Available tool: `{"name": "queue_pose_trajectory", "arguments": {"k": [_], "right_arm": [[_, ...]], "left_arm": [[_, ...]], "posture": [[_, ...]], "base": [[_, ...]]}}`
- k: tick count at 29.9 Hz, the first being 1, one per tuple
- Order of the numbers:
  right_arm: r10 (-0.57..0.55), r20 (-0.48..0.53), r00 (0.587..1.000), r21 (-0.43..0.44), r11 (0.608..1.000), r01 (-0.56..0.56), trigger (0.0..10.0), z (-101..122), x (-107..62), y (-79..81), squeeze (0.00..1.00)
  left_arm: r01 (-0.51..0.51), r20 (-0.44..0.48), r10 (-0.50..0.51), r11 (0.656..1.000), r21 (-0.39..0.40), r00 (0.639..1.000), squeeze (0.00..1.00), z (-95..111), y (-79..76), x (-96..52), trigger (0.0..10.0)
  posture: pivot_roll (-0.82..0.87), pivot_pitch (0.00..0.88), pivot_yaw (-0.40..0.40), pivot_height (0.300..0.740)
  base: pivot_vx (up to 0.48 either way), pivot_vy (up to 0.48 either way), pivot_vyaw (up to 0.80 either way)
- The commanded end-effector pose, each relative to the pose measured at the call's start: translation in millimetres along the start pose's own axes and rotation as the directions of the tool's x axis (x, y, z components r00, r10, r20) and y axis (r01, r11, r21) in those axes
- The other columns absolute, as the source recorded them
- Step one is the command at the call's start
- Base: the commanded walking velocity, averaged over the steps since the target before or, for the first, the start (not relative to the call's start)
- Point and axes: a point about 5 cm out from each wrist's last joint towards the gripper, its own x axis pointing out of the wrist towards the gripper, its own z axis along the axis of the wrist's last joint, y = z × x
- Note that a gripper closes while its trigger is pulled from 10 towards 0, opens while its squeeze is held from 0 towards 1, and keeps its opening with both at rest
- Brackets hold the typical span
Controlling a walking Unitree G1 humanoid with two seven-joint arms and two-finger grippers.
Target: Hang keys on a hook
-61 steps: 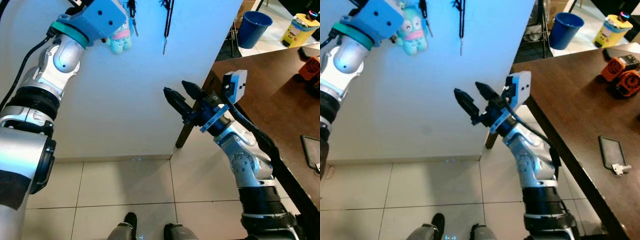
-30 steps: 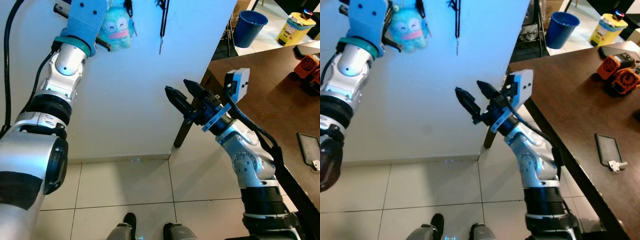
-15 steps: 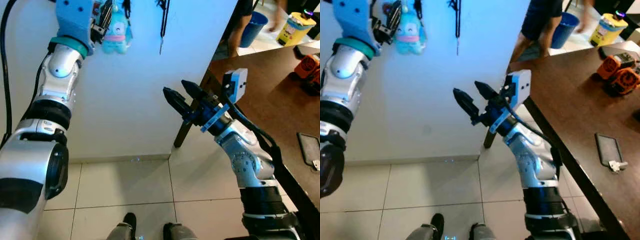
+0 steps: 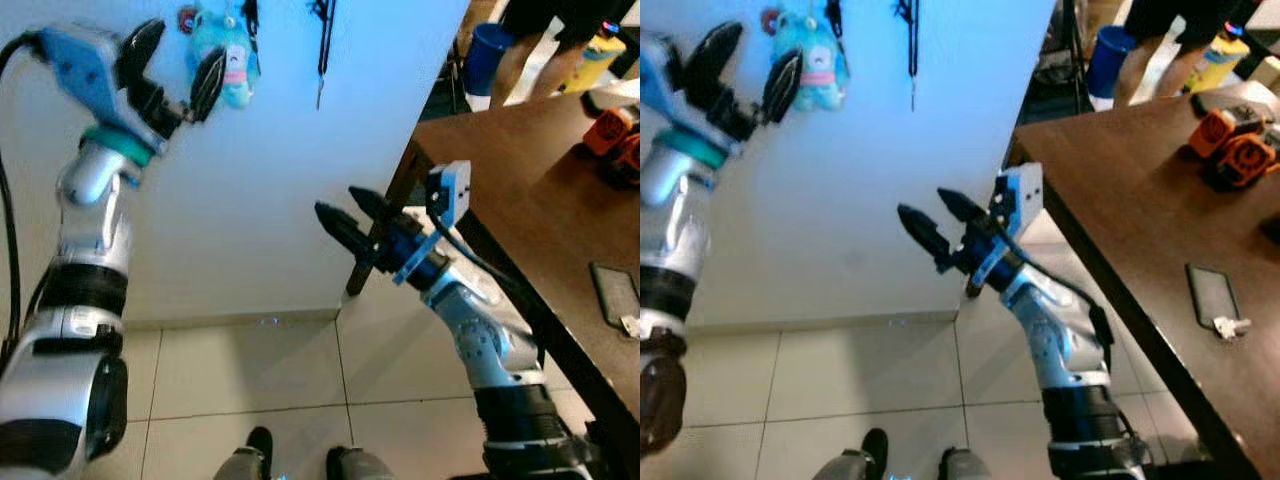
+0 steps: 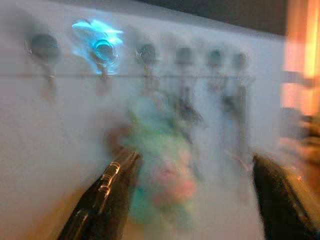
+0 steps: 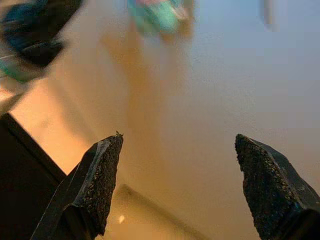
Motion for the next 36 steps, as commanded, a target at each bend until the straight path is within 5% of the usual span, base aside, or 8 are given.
{"name": "queue_pose_trajectory", "arguments": {"k": [1,3,4,18,20,23,25,36], "right_arm": [[-0.032,-0.056,0.998,0.024,0.999,0.033,10.0,-17,-8.4,-5.1,0.0],[-0.059,-0.094,0.994,0.034,0.997,0.062,10.0,-28,-15.8,-9.7,0.0],[-0.083,-0.137,0.987,0.049,0.995,0.09,10.0,-41,-25.9,-13.5,0.0],[-0.137,-0.121,0.983,0.08,0.986,0.147,10.0,-50,-41.5,-19.2,0.0],[-0.136,-0.047,0.99,0.055,0.989,0.138,10.0,-30,-33.8,-21.2,0.0],[-0.135,-0.022,0.991,0.035,0.99,0.136,10.0,-23,-30.5,-21.7,0.0],[-0.135,0.013,0.991,0.003,0.991,0.134,10.0,-14,-26.7,-21.9,0.0],[-0.165,0.076,0.983,-0.058,0.984,0.169,10.0,6,-20.9,-25.7,0.0]], "left_arm": [[0.078,-0.003,-0.079,0.994,-0.074,0.997,1.0,-4,-10.1,-2.3,10.0],[0.135,-0.017,-0.139,0.98,-0.145,0.99,0.85,-10,-19.1,-17.4,10.0],[0.171,-0.052,-0.188,0.958,-0.232,0.981,0.0,-21,-27.3,-40.4,10.0],[-0.25,-0.543,-0.028,0.867,-0.431,0.839,0.0,-121,-44.3,-185.7,10.0],[-0.546,-0.788,0.069,0.758,-0.358,0.612,0.0,-150,-67.9,-248.7,10.0],[-0.648,-0.865,0.103,0.707,-0.284,0.491,0.0,-155,-78.9,-272.5,10.0],[-0.754,-0.94,0.144,0.64,-0.15,0.31,0.0,-160,-95.3,-303.1,10.0],[-0.813,-0.98,0.188,0.58,0.062,0.059,0.0,-166,-123.6,-334.2,10.0]], "posture": [[-0.06,0.135,-0.005,0.74],[-0.05,0.134,-0.005,0.74],[-0.05,0.134,-0.008,0.74],[-0.03,0.113,0.004,0.74],[-0.03,0.112,-0.002,0.74],[-0.03,0.112,-0.002,0.74],[-0.03,0.103,0.001,0.74],[-0.04,0.077,-0.001,0.74]], "base": [[0.0,0.0,0.0],[0.0,0.0,0.0],[0.0,0.0,0.0],[0.0,0.0,0.0],[0.0,0.0,-0.4],[0.0,0.0,-0.78],[0.0,0.0,-0.77],[0.0,0.0,-0.76]]}}
